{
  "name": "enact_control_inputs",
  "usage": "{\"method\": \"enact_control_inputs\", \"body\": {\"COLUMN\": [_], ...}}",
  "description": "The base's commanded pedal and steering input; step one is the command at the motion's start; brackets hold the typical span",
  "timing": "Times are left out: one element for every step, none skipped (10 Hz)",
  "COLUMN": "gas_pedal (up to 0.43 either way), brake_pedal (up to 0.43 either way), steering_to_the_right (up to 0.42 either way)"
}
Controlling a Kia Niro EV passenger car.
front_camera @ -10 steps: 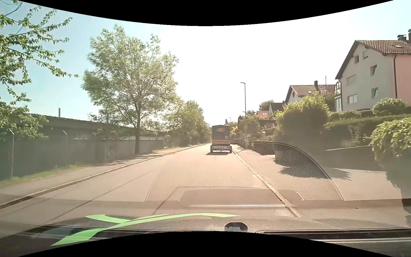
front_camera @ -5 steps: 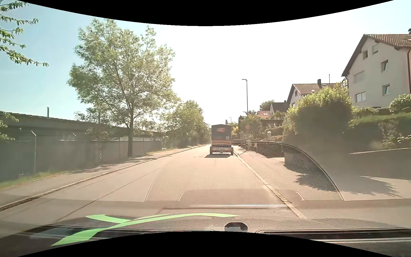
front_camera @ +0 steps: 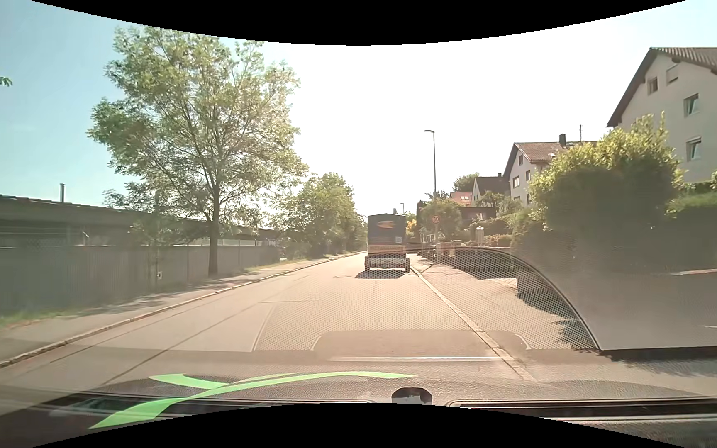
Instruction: Follow the waypoints while adhering to traffic rules and regulations
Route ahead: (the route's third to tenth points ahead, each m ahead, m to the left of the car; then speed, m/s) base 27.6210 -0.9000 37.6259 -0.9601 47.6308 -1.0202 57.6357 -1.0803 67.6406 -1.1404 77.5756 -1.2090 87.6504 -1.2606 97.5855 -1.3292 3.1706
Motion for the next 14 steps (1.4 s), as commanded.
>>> {"method": "enact_control_inputs", "body": {"gas_pedal": [0.000, 0.000, 0.000, 0.000, 0.000, 0.000, 0.000, 0.000, 0.000, 0.000, 0.000, 0.000, 0.000, 0.000], "brake_pedal": [0.000, 0.000, 0.000, 0.000, 0.000, 0.000, 0.000, 0.000, 0.000, 0.000, 0.000, 0.000, 0.018, 0.091], "steering_to_the_right": [0.001, 0.004, 0.008, 0.012, 0.012, 0.012, 0.010, 0.007, 0.008, 0.008, 0.009, 0.009, 0.009, 0.008]}}
